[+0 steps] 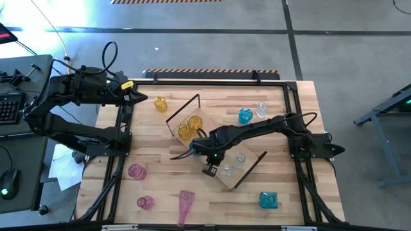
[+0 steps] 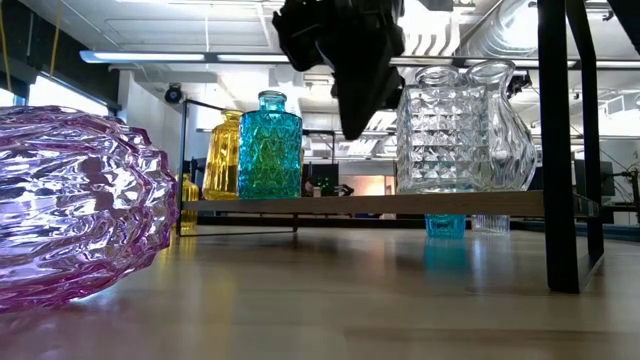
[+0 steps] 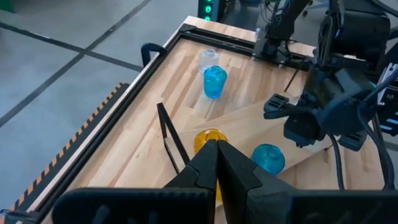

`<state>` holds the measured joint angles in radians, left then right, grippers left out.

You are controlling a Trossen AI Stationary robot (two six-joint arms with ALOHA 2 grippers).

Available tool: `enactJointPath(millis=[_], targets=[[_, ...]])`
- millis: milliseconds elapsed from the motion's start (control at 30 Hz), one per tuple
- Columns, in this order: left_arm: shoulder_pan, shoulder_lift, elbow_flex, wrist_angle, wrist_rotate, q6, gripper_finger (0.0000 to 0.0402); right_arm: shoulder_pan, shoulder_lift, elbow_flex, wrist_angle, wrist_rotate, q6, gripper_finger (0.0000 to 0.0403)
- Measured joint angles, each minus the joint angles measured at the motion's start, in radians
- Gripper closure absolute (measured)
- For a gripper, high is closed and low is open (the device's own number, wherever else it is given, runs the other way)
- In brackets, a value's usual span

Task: Sort vases onto shelf
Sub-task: Adjust the crystal vases on the shelf

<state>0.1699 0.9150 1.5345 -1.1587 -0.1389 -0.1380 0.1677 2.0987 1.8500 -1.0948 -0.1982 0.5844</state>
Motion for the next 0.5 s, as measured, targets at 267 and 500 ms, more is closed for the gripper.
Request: enactJointPath(millis=[267,500], targets=[[0.0,0.0,0.0,0.0,0.003,-0.007,0.0402,-0.002,0.0,0.0,-0.04,-0.015,-0.022,0.0403],[0.0,0.0,0.0,0.0,0.003,-0.012,0.0402,-0.002,0.0,0.0,-0.1,-0.018,-0.023,0.0403]])
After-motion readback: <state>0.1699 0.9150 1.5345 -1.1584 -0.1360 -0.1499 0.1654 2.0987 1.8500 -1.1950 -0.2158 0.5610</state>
